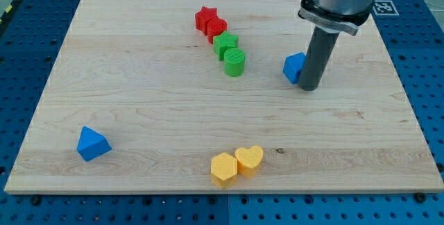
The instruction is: Push the blue cube into the green circle
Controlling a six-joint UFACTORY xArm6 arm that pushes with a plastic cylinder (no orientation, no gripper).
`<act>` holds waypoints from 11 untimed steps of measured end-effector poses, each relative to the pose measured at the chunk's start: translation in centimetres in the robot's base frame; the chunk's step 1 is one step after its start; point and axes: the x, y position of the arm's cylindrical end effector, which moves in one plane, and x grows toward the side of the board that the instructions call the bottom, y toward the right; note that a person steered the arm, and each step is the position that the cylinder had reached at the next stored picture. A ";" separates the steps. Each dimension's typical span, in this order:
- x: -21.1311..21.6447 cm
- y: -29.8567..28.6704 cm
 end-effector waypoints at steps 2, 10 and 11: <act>3.0 6.4; 2.0 -16.8; 1.0 -24.6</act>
